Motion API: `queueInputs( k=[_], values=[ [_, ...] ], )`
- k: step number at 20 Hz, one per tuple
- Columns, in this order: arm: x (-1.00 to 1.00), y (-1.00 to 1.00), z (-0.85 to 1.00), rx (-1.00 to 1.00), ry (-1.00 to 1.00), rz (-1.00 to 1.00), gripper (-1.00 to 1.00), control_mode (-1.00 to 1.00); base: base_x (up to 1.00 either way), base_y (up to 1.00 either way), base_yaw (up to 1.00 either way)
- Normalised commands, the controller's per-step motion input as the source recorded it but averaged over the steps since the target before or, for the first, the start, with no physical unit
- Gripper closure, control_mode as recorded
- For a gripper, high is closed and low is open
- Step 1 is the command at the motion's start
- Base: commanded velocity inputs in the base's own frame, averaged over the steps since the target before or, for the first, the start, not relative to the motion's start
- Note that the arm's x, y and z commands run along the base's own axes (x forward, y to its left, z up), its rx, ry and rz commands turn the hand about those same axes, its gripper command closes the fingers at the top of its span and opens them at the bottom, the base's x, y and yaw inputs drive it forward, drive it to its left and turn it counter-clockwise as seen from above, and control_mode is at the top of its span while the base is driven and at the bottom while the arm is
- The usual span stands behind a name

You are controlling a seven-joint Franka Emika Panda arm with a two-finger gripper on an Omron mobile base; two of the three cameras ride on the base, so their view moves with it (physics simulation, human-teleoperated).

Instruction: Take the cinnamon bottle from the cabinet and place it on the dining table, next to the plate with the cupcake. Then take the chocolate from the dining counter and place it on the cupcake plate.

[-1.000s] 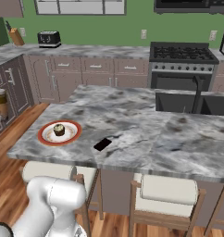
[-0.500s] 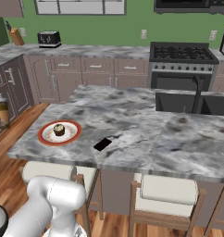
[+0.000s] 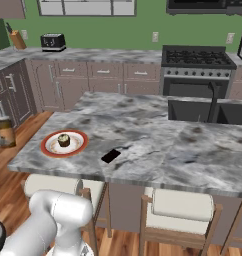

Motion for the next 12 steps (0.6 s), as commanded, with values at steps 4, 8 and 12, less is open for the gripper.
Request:
queueInputs(
  k=[4,8,12],
  values=[
    [0.17,-0.12,-0.31,0.0,0.0,-0.01,1.0,-1.0,0.0,0.0,0.0],
    [0.2,-0.05,-0.34,0.02,-0.04,0.0,1.0,-1.0,0.0,0.0,0.0],
    [0.25,0.0,-0.37,0.0,-0.19,0.0,1.0,-1.0,0.0,0.0,0.0]
  ],
)
